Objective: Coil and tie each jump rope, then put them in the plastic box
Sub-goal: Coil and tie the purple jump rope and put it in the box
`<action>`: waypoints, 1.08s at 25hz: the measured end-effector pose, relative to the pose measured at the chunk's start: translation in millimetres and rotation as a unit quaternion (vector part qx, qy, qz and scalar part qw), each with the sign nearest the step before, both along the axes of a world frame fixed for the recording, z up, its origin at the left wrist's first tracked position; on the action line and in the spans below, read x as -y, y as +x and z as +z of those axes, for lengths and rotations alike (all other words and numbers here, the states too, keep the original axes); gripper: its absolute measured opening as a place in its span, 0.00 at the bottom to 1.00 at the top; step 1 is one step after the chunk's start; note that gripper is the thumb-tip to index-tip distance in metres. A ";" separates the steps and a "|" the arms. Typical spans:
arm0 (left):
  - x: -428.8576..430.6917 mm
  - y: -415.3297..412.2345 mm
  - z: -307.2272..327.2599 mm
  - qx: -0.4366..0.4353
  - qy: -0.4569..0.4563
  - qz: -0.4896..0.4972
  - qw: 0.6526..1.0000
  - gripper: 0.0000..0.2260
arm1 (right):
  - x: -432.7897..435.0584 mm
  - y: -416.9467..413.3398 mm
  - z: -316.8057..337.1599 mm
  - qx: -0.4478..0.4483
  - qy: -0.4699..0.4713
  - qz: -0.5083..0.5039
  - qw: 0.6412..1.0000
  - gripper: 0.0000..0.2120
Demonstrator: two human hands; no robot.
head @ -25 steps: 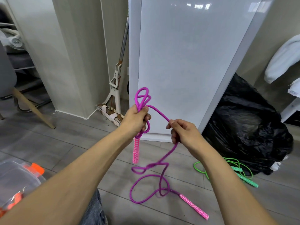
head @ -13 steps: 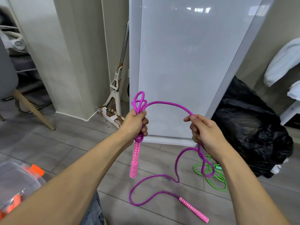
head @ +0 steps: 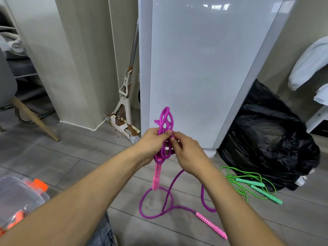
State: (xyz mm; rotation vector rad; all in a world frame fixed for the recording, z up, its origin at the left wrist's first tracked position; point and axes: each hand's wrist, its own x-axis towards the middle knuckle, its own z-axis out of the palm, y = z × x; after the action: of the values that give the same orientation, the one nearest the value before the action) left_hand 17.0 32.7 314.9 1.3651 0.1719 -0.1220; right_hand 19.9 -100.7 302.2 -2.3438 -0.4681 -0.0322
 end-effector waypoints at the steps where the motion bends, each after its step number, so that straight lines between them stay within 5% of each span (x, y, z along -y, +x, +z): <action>1: -0.1 -0.4 0.5 -0.003 0.002 -0.005 1.000 0.09 | -0.7 1.1 -1.2 -0.015 0.013 0.020 1.000 0.10; 6: -16.0 15.9 6.1 0.057 -0.088 0.140 0.985 0.05 | 18.7 1.6 1.9 -0.248 0.132 0.084 0.956 0.13; 9: -48.9 31.4 3.3 0.071 -0.032 0.292 0.953 0.07 | 53.6 5.3 -1.4 -0.334 0.013 0.079 0.939 0.14; 14: -65.8 34.6 1.3 0.093 0.031 0.334 0.937 0.05 | 84.6 28.8 -17.9 -0.244 -0.306 -0.056 0.919 0.14; 22: -76.4 28.0 11.9 0.094 -0.028 0.389 0.916 0.04 | 89.3 17.1 -13.6 -0.184 -0.403 -0.272 0.854 0.21; 25: -62.7 26.2 14.4 0.093 -0.073 0.307 0.944 0.06 | 70.9 16.4 -12.1 -0.135 -0.364 -0.201 0.899 0.18; 27: -50.7 23.9 17.7 0.093 -0.109 0.251 0.957 0.06 | 50.3 17.3 -9.5 -0.064 -0.166 -0.125 0.976 0.10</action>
State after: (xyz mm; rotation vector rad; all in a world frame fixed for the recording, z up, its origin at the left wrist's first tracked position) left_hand 40.9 83.4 332.6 1.0696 0.3319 0.4023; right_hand 37.3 -151.0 292.7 -2.7009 -0.1189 0.0840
